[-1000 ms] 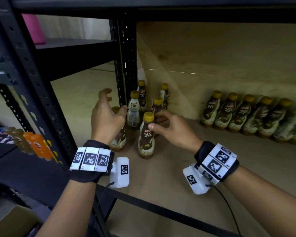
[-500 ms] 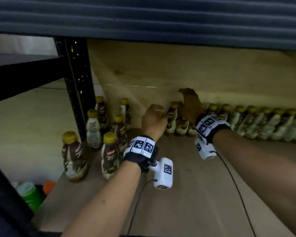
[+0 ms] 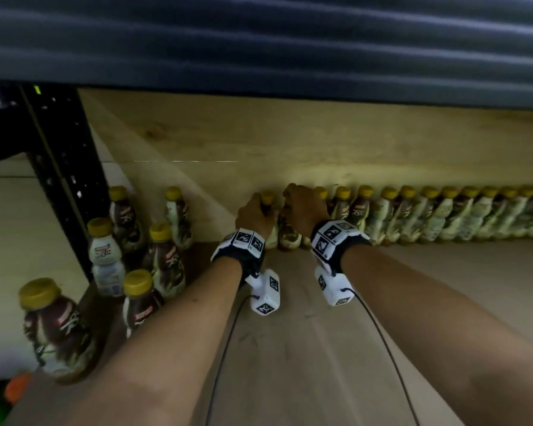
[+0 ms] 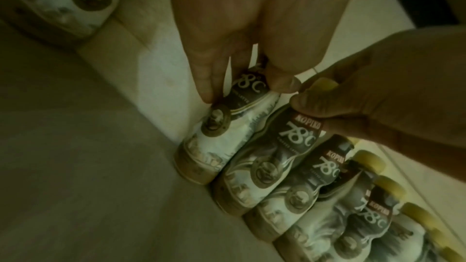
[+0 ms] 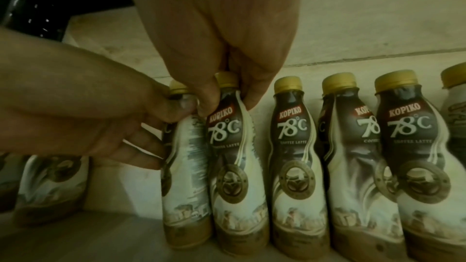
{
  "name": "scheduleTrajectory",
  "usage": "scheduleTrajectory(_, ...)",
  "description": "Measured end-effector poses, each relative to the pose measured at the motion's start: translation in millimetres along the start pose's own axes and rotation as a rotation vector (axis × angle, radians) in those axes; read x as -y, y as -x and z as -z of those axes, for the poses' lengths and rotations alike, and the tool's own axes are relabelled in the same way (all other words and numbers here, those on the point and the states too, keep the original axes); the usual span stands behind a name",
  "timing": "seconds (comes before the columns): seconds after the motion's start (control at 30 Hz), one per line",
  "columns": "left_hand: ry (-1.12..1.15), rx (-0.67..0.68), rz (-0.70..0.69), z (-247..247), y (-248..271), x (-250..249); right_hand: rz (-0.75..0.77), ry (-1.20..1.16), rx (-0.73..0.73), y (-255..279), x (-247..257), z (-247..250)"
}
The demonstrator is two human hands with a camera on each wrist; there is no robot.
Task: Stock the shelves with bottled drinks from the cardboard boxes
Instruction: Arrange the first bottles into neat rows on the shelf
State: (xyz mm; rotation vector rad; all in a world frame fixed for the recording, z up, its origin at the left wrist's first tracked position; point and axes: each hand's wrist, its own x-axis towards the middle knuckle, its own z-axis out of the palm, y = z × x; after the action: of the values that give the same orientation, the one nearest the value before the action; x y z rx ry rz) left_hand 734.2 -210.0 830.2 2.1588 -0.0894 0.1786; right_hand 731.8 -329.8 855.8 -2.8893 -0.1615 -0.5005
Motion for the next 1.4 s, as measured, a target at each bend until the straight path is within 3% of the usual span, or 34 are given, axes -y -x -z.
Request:
scheduleTrajectory(0.13,-0.061,-0.128,0.032,17.5,2.7,15.0,0.006,-0.069,0.033,-5.1,-5.9,0.5)
scheduleTrajectory(0.27,0.036,-0.237,0.068,43.8,-1.9,26.3,0.016,-0.111,0.010,-6.5,-9.4,-3.1)
scheduleTrajectory(0.37,0.070,-0.231,0.074,50.1,-1.8,28.7,0.008,-0.157,0.014,-2.5,-9.2,-8.5)
scheduleTrajectory(0.5,0.111,-0.234,0.077,46.3,0.7,28.6,-0.030,-0.192,0.129,0.2,5.2,-17.5)
scheduleTrajectory(0.7,0.071,-0.184,0.095,52.0,-4.6,31.4,-0.138,-0.318,0.060,-18.3,23.2,-28.4)
scheduleTrajectory(0.9,0.045,-0.151,0.071,53.7,-11.8,36.0,-0.246,-0.457,0.031,-21.7,3.4,-28.5)
scheduleTrajectory(1.03,0.050,-0.135,0.068,52.6,-10.1,34.0,-0.252,-0.507,0.009,-16.5,-4.0,-33.1)
scheduleTrajectory(1.2,-0.136,-0.043,0.085,61.4,-18.2,27.3,-0.263,-0.465,0.044,-19.2,3.0,-33.1)
scheduleTrajectory(1.4,-0.050,-0.083,0.106,60.0,-12.9,34.6,-0.204,-0.429,0.018,-14.7,2.2,-34.1)
